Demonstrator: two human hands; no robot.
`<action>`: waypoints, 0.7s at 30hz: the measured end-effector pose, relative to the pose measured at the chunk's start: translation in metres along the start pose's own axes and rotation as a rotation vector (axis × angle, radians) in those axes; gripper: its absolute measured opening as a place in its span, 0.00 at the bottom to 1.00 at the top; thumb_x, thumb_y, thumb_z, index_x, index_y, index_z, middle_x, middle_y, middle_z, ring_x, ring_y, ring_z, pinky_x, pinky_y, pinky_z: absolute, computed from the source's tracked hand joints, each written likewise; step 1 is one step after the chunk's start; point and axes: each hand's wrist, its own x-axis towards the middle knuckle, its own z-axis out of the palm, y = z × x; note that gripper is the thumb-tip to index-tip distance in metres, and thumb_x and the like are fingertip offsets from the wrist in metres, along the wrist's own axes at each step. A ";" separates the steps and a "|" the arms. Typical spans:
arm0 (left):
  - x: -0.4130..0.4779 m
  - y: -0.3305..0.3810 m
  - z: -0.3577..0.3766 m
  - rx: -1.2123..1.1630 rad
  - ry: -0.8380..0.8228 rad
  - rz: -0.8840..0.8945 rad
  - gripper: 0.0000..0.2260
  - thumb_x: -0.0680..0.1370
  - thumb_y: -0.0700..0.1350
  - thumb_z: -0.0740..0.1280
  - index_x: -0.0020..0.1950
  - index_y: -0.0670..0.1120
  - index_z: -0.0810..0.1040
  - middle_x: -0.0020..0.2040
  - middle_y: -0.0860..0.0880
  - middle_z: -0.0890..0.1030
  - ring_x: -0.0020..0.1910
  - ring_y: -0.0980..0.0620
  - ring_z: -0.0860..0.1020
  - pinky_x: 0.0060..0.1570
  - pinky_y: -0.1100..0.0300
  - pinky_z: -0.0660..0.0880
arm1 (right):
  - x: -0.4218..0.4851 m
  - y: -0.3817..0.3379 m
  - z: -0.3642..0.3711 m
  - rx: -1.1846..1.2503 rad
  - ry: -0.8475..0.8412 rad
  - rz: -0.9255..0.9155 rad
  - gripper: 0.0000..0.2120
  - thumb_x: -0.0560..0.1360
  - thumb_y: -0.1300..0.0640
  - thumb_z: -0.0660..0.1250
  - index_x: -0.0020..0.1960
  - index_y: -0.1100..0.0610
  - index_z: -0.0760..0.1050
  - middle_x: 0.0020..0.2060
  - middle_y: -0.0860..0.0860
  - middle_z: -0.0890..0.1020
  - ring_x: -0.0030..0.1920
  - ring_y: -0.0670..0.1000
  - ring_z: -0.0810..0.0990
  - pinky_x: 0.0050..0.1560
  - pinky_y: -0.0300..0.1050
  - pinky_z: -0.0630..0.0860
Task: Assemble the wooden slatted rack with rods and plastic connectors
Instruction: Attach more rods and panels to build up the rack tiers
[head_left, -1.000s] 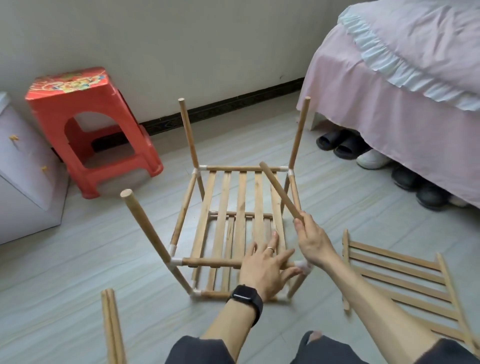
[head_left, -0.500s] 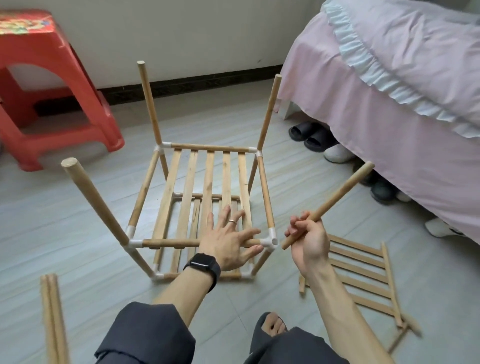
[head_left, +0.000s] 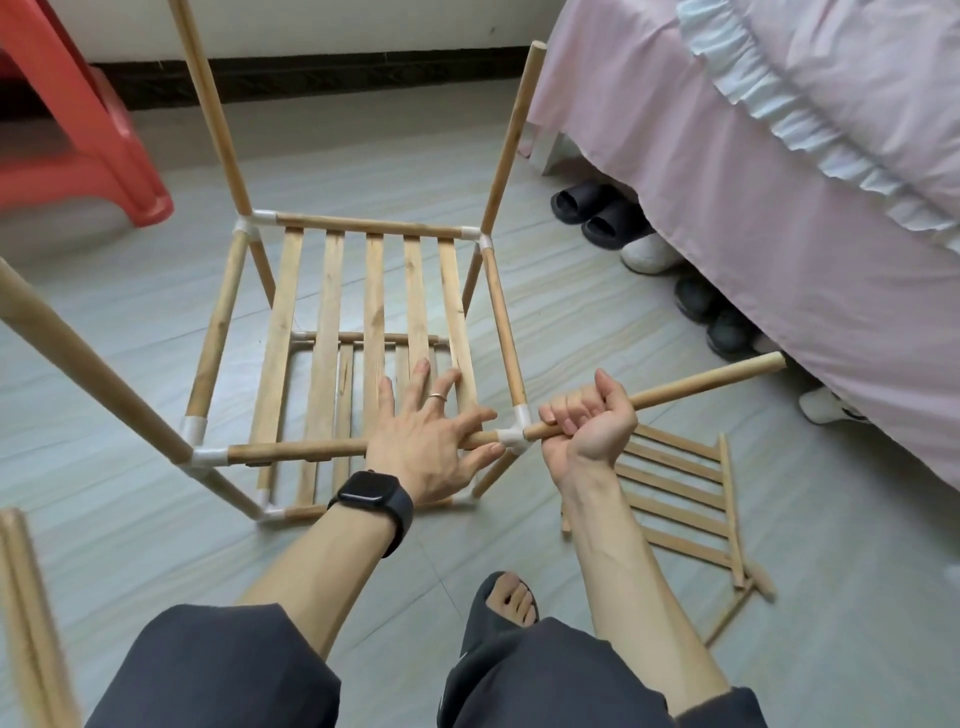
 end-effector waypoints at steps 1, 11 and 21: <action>0.000 0.000 0.001 -0.001 0.007 0.000 0.27 0.78 0.73 0.44 0.76 0.70 0.58 0.83 0.51 0.45 0.80 0.42 0.35 0.75 0.31 0.41 | 0.001 0.001 0.000 -0.022 -0.010 -0.012 0.24 0.79 0.55 0.59 0.28 0.50 0.54 0.21 0.47 0.54 0.27 0.50 0.49 0.31 0.45 0.55; 0.004 0.003 0.006 0.002 0.034 0.010 0.26 0.79 0.72 0.45 0.76 0.68 0.59 0.83 0.49 0.45 0.80 0.39 0.36 0.74 0.29 0.43 | 0.000 0.010 -0.001 -0.523 -0.344 -0.291 0.21 0.72 0.62 0.60 0.23 0.50 0.60 0.20 0.47 0.59 0.23 0.49 0.58 0.30 0.43 0.59; 0.012 0.017 0.003 0.044 0.079 0.053 0.24 0.80 0.70 0.46 0.72 0.64 0.66 0.83 0.44 0.49 0.80 0.34 0.39 0.72 0.26 0.42 | 0.006 0.017 -0.003 -0.546 -0.218 -0.403 0.20 0.70 0.63 0.61 0.23 0.53 0.59 0.19 0.48 0.59 0.22 0.48 0.57 0.31 0.40 0.61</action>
